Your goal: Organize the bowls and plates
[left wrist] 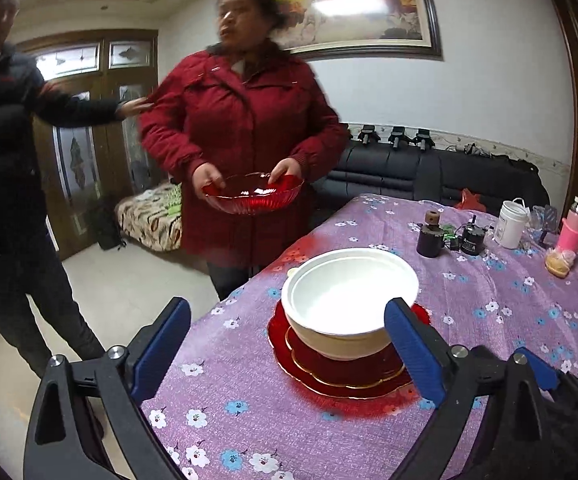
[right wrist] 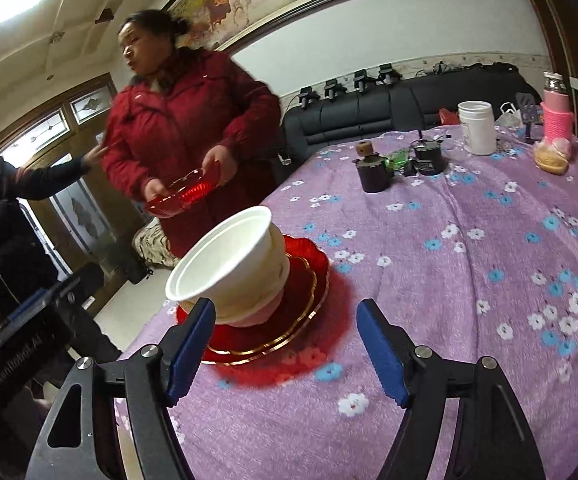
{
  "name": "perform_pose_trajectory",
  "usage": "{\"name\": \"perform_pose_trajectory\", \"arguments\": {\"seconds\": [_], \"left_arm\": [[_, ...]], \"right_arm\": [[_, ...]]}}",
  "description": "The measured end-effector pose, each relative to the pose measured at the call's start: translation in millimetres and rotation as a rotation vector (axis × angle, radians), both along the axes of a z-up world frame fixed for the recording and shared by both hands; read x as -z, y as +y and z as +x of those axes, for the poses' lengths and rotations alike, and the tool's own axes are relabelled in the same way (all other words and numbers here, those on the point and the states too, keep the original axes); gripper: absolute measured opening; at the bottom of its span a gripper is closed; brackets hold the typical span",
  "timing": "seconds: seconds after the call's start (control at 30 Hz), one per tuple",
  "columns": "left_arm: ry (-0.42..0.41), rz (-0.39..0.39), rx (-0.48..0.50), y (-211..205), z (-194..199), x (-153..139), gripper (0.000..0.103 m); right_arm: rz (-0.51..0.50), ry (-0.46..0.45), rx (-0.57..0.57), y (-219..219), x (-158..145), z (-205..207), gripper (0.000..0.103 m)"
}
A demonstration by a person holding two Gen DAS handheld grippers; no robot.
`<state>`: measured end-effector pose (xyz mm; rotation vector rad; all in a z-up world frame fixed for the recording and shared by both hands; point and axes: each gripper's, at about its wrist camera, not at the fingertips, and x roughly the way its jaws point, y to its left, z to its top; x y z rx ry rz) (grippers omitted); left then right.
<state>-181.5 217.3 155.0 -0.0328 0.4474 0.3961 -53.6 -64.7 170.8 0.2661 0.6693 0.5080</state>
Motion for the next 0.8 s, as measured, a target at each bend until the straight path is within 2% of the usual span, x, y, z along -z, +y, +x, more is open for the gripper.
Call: {"name": "perform_pose_trajectory", "arguments": {"seconds": [0.33, 0.5, 0.6, 0.8], "left_arm": [[0.074, 0.021, 0.074, -33.0, 11.6, 21.4, 0.100], [0.109, -0.012, 0.115, -42.1, 17.3, 31.1, 0.100], [0.126, -0.033, 0.143, -47.2, 19.3, 37.2, 0.100], [0.157, -0.053, 0.160, -47.5, 24.8, 43.7, 0.100]], "right_arm": [[-0.065, -0.017, 0.014, -0.8, 15.8, -15.1, 0.081], [-0.062, 0.031, 0.086, -19.6, 24.0, -9.9, 0.081], [-0.080, 0.029, 0.120, -26.6, 25.1, -9.8, 0.081], [-0.100, 0.032, 0.131, -28.5, 30.2, -11.6, 0.081]]}}
